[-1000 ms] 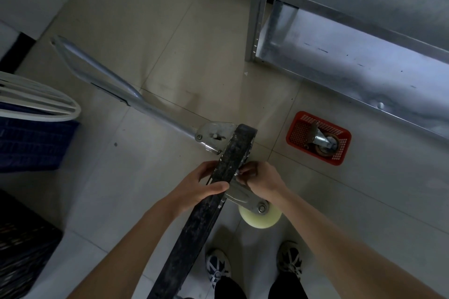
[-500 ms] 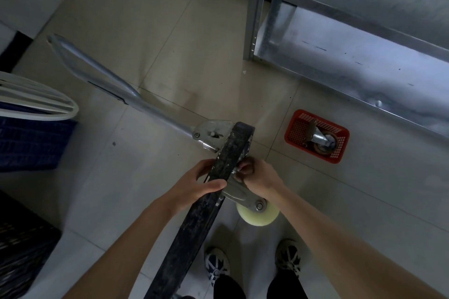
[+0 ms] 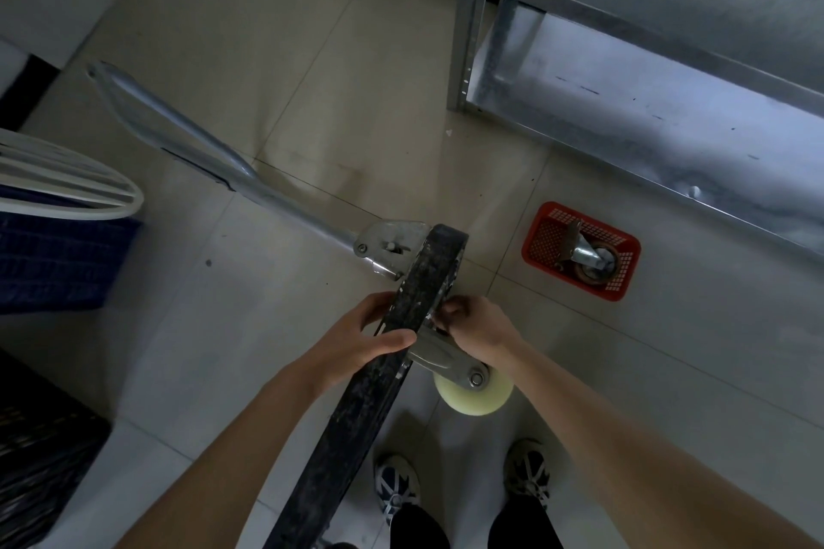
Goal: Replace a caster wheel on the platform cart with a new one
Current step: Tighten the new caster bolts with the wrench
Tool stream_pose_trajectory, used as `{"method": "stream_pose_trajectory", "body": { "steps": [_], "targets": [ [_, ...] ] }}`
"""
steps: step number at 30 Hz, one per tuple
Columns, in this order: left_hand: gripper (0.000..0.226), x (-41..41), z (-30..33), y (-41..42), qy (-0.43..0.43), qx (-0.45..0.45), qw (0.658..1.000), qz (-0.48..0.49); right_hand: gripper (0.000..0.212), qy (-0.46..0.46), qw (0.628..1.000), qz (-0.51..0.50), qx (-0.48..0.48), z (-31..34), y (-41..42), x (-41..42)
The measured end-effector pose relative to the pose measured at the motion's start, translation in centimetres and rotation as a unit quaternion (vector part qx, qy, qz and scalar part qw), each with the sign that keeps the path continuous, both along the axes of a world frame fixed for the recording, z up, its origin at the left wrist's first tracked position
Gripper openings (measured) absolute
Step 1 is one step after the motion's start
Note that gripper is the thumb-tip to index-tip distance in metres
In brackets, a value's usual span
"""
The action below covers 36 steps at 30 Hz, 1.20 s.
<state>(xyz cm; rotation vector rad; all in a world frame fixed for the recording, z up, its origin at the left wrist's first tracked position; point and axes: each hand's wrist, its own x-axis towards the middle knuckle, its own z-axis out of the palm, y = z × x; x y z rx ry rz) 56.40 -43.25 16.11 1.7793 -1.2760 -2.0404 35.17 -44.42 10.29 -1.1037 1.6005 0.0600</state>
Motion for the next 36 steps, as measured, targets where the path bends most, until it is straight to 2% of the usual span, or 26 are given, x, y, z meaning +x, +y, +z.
{"method": "stream_pose_trajectory", "body": {
  "steps": [1, 7, 10, 13, 22, 27, 28, 31, 32, 34, 36],
  "targets": [
    [0.09, 0.0, 0.0, 0.0, 0.0, 0.0, 1.0, 0.001, 0.008, 0.002, 1.0, -0.001, -0.009, -0.2, 0.1, 0.0],
    [0.091, -0.1, 0.2, 0.0, -0.002, 0.001, 1.0, -0.004, 0.006, 0.009, 1.0, 0.015, -0.024, -0.2, -0.5, 0.4],
    [0.091, -0.1, 0.2, -0.1, -0.003, 0.0, 1.0, -0.005, 0.022, 0.048, 0.998, 0.032, -0.025, 0.2, -0.6, 0.6],
    [0.091, -0.1, 0.3, -0.1, -0.005, -0.001, 1.0, -0.008, 0.023, 0.072, 0.996, 0.042, -0.018, 0.5, -0.7, 0.7],
    [0.087, 0.0, -0.1, -0.1, -0.009, -0.003, 1.0, -0.016, 0.048, 0.025, 0.999, -0.004, 0.035, 0.6, -1.0, 0.7],
    [0.086, 0.1, -0.1, 0.0, -0.005, -0.004, 1.0, -0.011, 0.068, 0.022, 1.0, 0.001, 0.019, 0.2, -0.7, 0.5],
    [0.085, 0.0, -0.1, 0.0, -0.005, -0.002, 1.0, -0.008, 0.065, 0.021, 1.0, 0.005, 0.012, 0.2, -0.7, 0.5],
    [0.087, 0.0, -0.1, 0.0, -0.007, 0.0, 1.0, -0.009, 0.031, 0.017, 1.0, 0.009, -0.001, 0.5, -0.5, 0.5],
    [0.088, 0.0, -0.1, 0.0, -0.007, -0.001, 1.0, -0.01, 0.025, 0.018, 1.0, 0.008, -0.004, 0.6, -0.4, 0.5],
    [0.089, 0.0, -0.1, 0.0, -0.005, -0.002, 1.0, -0.01, 0.029, 0.03, 0.999, 0.013, -0.01, 0.8, -0.4, 0.6],
    [0.089, 0.1, -0.2, 0.0, -0.004, 0.0, 1.0, -0.008, 0.041, 0.043, 0.999, 0.013, -0.009, 1.0, -0.5, 0.6]
  ]
}}
